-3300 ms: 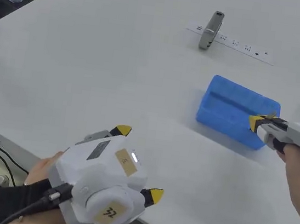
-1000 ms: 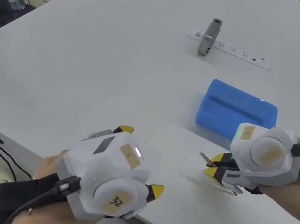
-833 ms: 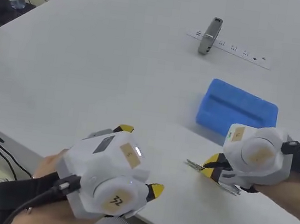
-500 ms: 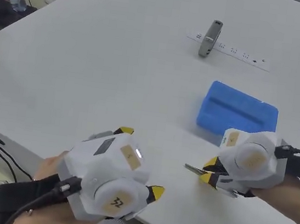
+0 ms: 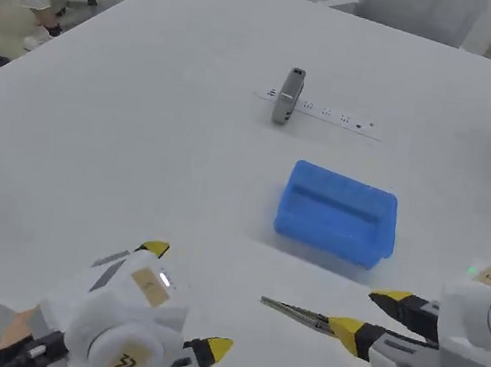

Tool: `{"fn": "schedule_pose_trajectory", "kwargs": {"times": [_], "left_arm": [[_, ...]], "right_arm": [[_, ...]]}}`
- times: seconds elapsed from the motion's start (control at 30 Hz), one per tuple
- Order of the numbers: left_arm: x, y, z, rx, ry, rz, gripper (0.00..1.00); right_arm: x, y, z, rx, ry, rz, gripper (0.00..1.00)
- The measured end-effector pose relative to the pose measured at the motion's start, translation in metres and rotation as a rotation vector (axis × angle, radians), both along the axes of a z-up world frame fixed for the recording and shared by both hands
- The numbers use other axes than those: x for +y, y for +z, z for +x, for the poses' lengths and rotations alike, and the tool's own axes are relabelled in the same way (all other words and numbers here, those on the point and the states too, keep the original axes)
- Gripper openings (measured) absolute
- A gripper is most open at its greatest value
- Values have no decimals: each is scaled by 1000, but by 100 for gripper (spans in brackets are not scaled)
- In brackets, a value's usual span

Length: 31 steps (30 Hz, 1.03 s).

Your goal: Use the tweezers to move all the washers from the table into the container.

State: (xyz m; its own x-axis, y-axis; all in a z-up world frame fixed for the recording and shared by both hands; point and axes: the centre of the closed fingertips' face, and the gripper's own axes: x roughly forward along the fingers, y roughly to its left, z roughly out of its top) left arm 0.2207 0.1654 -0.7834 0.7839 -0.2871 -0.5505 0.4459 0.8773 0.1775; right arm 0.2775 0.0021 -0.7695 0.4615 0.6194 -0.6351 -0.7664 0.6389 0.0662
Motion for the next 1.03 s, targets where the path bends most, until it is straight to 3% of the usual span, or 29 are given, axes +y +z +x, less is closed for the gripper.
{"fn": "schedule_pose_trajectory", "kwargs": {"times": [0.17,0.2,0.23,0.27,0.33,0.43,0.6,0.67,0.73,0.8,1.03], "left_arm": [[-2,7,2,-14,2,-41,89],[0,6,1,8,34,-63,91],[3,2,-2,59,59,-70,93],[5,0,-3,83,64,-77,94],[6,8,2,45,61,-105,96],[8,19,3,30,69,-124,99],[10,35,10,-7,64,-92,99],[10,39,12,-14,65,-95,99],[10,42,14,-29,60,-79,99],[9,44,16,-35,59,-70,99],[6,50,17,-46,51,-75,99]], "right_arm": [[-21,13,-3,-22,-68,16,52],[-23,17,-6,-30,-81,24,52],[-25,20,-7,-35,-97,36,53],[-27,25,-9,-37,-119,57,55],[-32,28,-12,-41,-144,72,62],[-42,31,-13,-65,-203,65,72],[-54,27,-17,-51,-245,79,83],[-56,28,-18,-66,-256,76,88],[-59,31,-16,-116,-264,67,92],[-61,32,-16,-124,-274,71,99],[-64,34,-19,-122,-290,82,99]]}}
